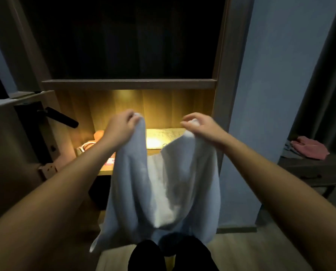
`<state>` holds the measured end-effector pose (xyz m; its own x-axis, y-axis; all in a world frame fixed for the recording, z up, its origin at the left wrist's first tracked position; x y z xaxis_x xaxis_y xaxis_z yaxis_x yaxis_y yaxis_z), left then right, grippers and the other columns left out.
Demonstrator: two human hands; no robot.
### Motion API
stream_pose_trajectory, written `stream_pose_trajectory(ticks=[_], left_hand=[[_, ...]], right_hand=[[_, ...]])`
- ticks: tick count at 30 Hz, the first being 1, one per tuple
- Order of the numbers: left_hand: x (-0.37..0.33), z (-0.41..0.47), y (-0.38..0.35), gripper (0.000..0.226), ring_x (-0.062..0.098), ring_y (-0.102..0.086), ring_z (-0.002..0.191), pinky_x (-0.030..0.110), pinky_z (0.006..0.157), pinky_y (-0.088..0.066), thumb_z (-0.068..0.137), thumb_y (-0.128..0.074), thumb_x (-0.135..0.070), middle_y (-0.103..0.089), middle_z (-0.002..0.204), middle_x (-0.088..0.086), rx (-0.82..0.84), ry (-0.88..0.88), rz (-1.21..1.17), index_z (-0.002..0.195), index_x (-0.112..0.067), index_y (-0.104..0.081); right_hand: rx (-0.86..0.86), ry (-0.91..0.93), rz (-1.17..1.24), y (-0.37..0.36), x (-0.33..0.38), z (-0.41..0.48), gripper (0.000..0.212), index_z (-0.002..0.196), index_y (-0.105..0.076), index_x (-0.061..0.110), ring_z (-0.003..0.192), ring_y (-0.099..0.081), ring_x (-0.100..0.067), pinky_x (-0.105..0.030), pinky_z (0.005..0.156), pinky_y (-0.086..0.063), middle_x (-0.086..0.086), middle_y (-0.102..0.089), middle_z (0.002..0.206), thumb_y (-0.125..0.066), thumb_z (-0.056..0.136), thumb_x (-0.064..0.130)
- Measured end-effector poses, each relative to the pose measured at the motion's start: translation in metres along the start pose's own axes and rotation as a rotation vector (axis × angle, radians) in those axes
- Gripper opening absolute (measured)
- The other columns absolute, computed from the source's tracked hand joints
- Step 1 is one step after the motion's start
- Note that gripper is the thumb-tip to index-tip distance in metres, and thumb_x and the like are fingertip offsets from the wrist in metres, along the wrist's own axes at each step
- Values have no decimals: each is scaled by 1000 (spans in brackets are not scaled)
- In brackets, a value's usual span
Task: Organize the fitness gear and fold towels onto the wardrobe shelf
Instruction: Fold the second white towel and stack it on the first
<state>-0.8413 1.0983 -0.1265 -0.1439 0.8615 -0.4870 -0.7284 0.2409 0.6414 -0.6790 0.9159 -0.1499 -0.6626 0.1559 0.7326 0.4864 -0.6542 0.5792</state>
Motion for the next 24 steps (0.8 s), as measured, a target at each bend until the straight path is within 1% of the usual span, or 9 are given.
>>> stream_pose_trajectory(ticks=[2, 3, 7, 9, 11, 14, 17, 21, 24], left_hand=[[-27, 0, -16, 25, 27, -55, 84, 39, 73, -42, 100, -50, -22, -61, 87, 10, 85, -91, 21, 93, -2, -64], [-35, -1, -21, 24, 22, -54, 82, 35, 71, -41, 99, -51, -23, -61, 86, 5, 103, -117, 14, 94, -4, -66], [-37, -9, -27, 14, 10, -52, 75, 10, 60, -35, 96, -58, -22, -61, 79, -6, 87, -130, -119, 93, -14, -70], [-24, -14, -28, 10, 9, -56, 76, 14, 65, -40, 94, -62, -24, -64, 80, -6, 52, -87, -228, 92, -17, -68], [-10, -22, -36, 10, 11, -58, 78, 26, 71, -46, 93, -63, -24, -66, 84, -2, 80, -26, -362, 92, -15, -67], [5, -38, -52, 9, 13, -57, 76, 35, 70, -45, 94, -61, -22, -66, 83, 6, 144, 13, -470, 89, -17, -66], [9, -43, -57, 11, 11, -48, 69, 31, 65, -38, 95, -58, -14, -59, 77, 12, 85, -12, -428, 87, -7, -61], [3, -44, -61, 8, 7, -48, 67, 21, 60, -35, 96, -56, -13, -57, 73, -4, 74, -81, -330, 90, -11, -62], [3, -45, -62, 13, 2, -46, 62, 14, 54, -32, 96, -56, -20, -55, 69, -8, 42, -77, -320, 88, -12, -61]], right_hand=[[162, 83, -94, -30, 27, 0, 47, 128, -59, 24, 114, -49, -2, -19, 90, -38, 9, -56, 129, -63, 89, 47], [199, 99, -106, -39, 34, 0, 44, 126, -61, 21, 112, -51, -4, -22, 91, -40, 6, -59, 126, -65, 88, 45], [222, 105, 14, -56, 40, -3, 20, 100, -70, 7, 87, -63, -19, -39, 80, -50, -9, -69, 95, -68, 90, 24], [151, 104, 17, -58, 36, -4, 20, 94, -70, 6, 81, -61, -19, -40, 76, -51, -11, -68, 89, -66, 91, 26], [51, 106, 24, -55, 33, -4, 23, 89, -69, 6, 78, -60, -19, -39, 74, -50, -9, -67, 84, -65, 92, 29], [-4, 108, 24, -55, 29, -3, 24, 87, -69, 7, 78, -59, -13, -37, 76, -50, -7, -67, 85, -63, 92, 30], [58, 108, -11, -59, 27, 0, 25, 90, -67, 6, 82, -59, -19, -43, 78, -51, -11, -66, 90, -62, 93, 30], [160, 129, -11, -62, 28, 2, 26, 95, -69, 9, 90, -62, -28, -45, 82, -52, -12, -67, 94, -63, 92, 35], [84, 120, -46, -59, 28, 7, 25, 89, -69, 12, 79, -60, -15, -38, 73, -50, -2, -65, 82, -61, 93, 35]])
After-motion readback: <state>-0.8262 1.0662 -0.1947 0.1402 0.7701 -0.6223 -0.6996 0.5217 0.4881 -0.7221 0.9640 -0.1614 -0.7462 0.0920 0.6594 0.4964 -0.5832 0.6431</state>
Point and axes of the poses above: each hand's wrist, its own z-axis towards the middle knuckle, its own y-axis out of the back of the hand, x = y × z, the point moved 7 cm from there along z, towards the middle knuckle
